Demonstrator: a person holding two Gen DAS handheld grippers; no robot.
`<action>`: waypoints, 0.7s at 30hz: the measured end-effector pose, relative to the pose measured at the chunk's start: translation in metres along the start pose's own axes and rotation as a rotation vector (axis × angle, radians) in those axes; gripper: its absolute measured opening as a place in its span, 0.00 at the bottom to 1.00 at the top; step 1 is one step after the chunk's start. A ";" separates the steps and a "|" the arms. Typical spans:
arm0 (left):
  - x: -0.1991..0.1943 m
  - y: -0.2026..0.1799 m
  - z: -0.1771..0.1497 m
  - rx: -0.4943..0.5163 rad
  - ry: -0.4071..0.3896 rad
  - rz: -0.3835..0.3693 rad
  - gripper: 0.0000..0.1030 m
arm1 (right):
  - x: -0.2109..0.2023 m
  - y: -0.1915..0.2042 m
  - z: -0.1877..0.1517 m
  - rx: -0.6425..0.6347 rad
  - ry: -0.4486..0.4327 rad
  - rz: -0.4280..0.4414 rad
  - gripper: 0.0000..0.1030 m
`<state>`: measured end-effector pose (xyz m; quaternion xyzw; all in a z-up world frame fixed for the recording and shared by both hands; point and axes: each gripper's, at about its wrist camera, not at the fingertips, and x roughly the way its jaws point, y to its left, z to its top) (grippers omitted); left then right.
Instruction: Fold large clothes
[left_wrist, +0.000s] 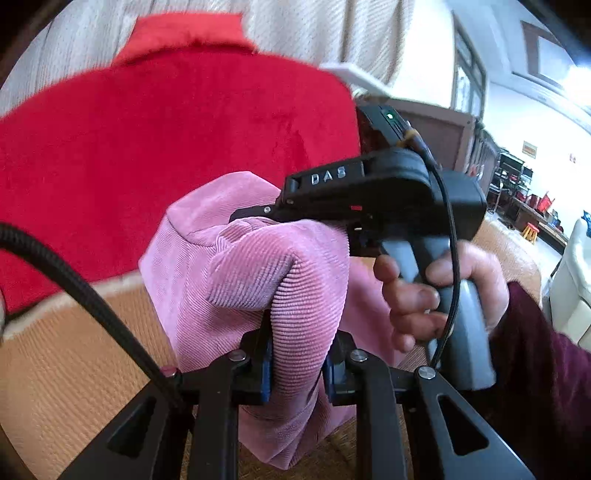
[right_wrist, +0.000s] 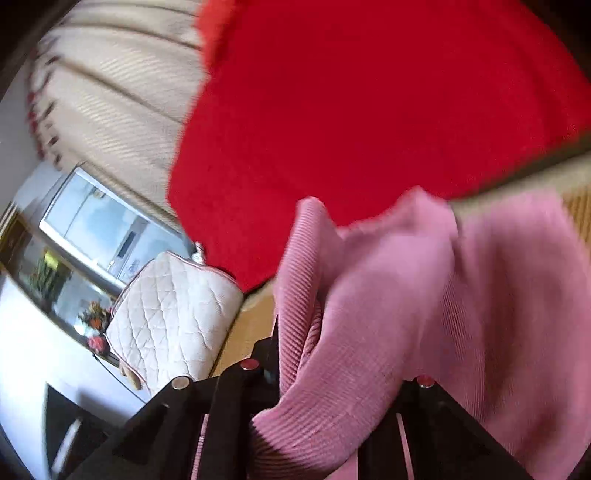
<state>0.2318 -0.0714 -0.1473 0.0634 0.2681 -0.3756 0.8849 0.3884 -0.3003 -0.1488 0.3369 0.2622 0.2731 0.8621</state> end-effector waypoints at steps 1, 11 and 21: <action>-0.006 -0.009 0.008 0.024 -0.022 -0.001 0.21 | -0.009 0.004 0.004 -0.008 -0.034 0.017 0.15; 0.089 -0.072 0.010 0.098 0.150 -0.106 0.31 | -0.049 -0.120 0.001 0.145 -0.037 -0.246 0.14; 0.017 -0.023 0.033 0.019 -0.012 -0.200 0.76 | -0.042 -0.128 -0.017 0.151 0.041 -0.316 0.17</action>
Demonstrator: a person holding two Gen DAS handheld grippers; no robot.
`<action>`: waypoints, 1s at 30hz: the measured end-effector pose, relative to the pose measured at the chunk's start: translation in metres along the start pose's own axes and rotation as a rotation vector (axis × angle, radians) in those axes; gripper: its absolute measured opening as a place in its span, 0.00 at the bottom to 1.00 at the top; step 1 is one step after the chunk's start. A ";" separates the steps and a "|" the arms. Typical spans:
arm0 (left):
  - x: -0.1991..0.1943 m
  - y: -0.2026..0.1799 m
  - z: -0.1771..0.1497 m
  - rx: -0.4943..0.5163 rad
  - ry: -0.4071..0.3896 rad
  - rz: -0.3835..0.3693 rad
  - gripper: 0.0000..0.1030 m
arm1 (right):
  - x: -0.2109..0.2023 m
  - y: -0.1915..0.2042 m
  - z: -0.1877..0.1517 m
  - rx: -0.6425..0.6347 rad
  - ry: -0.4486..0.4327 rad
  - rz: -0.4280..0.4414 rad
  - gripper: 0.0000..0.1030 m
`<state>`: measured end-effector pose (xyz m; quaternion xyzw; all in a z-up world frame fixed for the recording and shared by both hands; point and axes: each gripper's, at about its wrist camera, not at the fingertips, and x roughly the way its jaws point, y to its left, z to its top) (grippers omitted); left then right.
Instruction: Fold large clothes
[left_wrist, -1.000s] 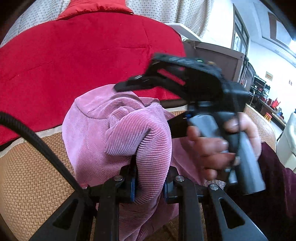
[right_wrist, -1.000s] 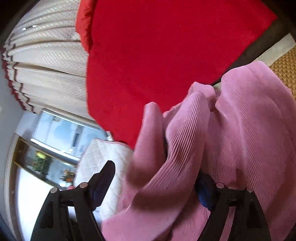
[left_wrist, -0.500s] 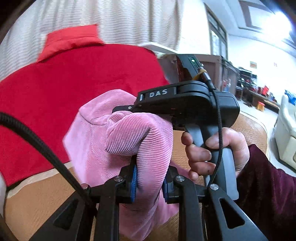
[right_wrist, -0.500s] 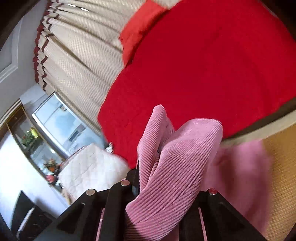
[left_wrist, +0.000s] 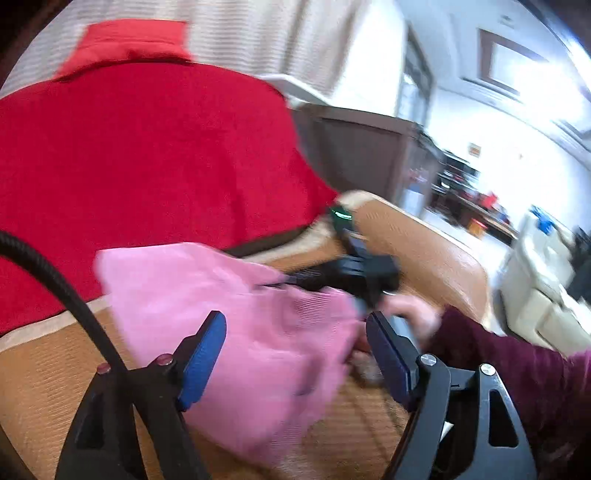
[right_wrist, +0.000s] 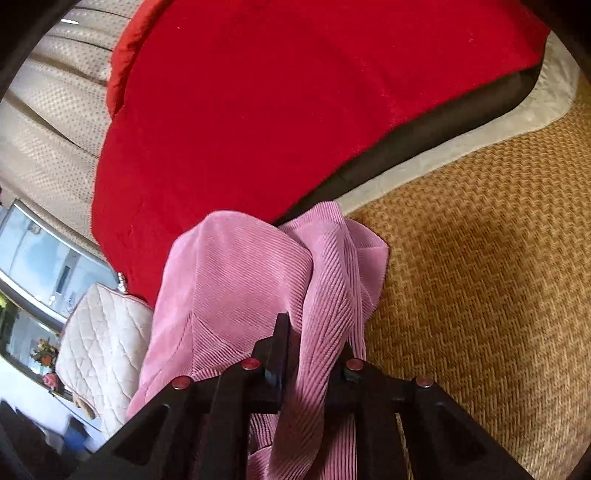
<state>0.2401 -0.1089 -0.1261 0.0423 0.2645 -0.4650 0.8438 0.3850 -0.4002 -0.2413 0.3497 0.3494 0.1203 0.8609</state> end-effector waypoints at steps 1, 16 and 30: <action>-0.001 0.011 -0.003 -0.018 0.010 0.042 0.76 | -0.005 0.000 -0.002 0.008 0.003 -0.005 0.18; 0.065 0.005 -0.037 -0.022 0.212 0.219 0.76 | -0.076 0.094 -0.046 -0.187 -0.078 0.170 0.19; 0.043 0.014 -0.032 -0.036 0.236 0.126 0.78 | -0.022 0.067 -0.108 -0.145 0.093 -0.171 0.08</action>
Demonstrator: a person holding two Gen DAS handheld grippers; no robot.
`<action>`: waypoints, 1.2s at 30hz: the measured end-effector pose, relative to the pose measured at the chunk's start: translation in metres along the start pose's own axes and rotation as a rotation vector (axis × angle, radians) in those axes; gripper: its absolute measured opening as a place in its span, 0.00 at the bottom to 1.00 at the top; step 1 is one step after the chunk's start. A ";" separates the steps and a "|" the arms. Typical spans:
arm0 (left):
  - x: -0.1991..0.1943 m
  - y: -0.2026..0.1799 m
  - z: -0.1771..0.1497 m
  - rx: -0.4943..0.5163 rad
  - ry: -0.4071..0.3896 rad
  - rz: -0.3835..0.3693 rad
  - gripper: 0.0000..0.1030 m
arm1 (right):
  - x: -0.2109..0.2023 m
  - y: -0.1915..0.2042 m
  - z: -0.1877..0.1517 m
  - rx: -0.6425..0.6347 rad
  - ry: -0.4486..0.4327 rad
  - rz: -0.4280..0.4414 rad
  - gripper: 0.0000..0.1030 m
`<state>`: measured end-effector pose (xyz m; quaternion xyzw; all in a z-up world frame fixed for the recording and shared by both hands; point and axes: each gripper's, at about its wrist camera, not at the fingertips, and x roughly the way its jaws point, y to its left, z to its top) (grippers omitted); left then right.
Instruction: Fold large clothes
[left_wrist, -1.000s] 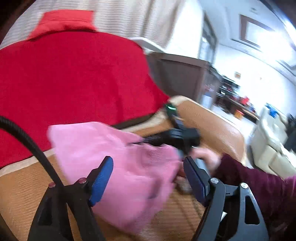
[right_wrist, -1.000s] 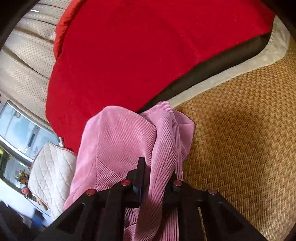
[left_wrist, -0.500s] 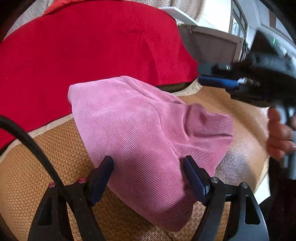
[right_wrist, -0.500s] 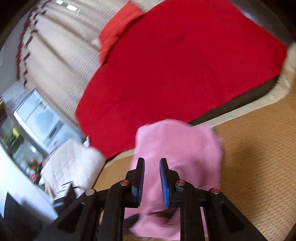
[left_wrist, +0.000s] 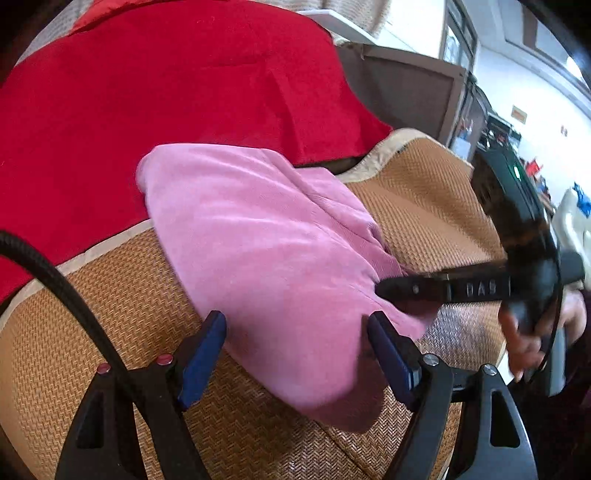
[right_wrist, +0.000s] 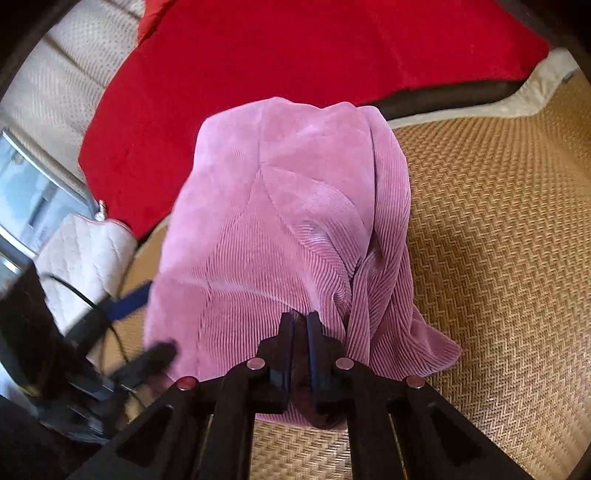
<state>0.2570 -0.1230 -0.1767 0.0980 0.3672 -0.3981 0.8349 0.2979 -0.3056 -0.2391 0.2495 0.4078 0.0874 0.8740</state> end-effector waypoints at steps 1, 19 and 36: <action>0.002 0.003 -0.002 -0.017 0.006 -0.008 0.78 | 0.001 -0.001 -0.001 0.011 0.000 0.003 0.08; -0.002 0.024 0.011 -0.022 0.007 -0.031 0.82 | 0.009 0.033 0.137 -0.032 0.009 0.122 0.14; 0.008 0.035 0.019 -0.043 0.012 0.058 0.82 | 0.034 -0.003 0.144 0.028 0.040 0.065 0.18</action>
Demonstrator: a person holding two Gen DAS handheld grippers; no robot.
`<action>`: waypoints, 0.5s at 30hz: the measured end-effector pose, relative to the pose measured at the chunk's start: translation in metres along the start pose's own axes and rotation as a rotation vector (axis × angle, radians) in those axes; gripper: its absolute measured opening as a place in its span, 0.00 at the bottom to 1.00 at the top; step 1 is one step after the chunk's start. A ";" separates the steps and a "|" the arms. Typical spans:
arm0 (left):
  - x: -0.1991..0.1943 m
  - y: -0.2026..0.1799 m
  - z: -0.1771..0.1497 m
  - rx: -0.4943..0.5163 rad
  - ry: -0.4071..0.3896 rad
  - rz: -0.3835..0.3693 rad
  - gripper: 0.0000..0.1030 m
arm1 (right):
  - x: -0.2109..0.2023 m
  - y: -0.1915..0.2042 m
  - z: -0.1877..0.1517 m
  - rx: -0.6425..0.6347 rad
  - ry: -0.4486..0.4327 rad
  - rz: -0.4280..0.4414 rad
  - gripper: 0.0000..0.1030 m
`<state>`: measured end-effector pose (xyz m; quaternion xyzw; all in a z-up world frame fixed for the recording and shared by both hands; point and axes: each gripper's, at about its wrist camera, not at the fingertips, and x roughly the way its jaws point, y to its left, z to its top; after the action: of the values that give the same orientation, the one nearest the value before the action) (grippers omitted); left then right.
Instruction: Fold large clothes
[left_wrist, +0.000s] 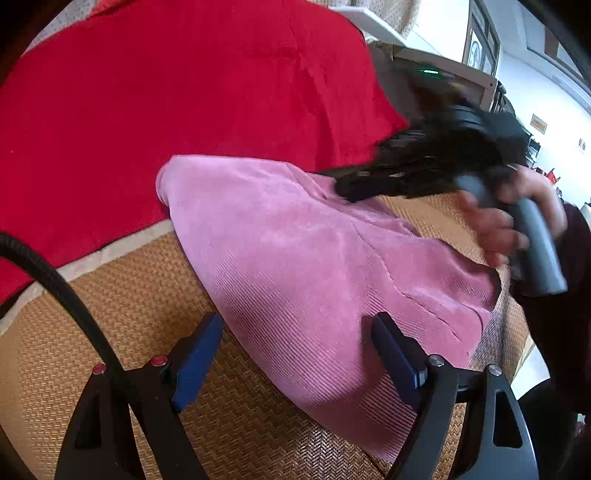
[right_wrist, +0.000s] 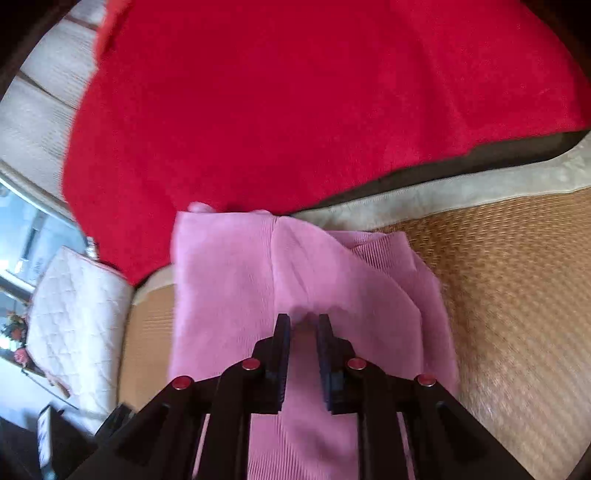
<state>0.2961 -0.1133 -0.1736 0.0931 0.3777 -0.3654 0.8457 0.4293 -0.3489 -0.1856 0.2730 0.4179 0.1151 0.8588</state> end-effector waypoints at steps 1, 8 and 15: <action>-0.005 0.002 0.000 -0.003 -0.012 0.010 0.82 | -0.009 0.002 -0.006 -0.011 -0.007 0.008 0.18; -0.017 0.008 -0.001 -0.027 -0.018 0.070 0.82 | -0.046 0.007 -0.073 -0.067 -0.033 -0.020 0.18; 0.001 -0.006 -0.002 0.007 0.014 0.098 0.82 | -0.018 -0.010 -0.095 -0.011 -0.032 -0.058 0.17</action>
<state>0.2919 -0.1172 -0.1748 0.1168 0.3772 -0.3242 0.8597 0.3438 -0.3295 -0.2276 0.2578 0.4112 0.0882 0.8698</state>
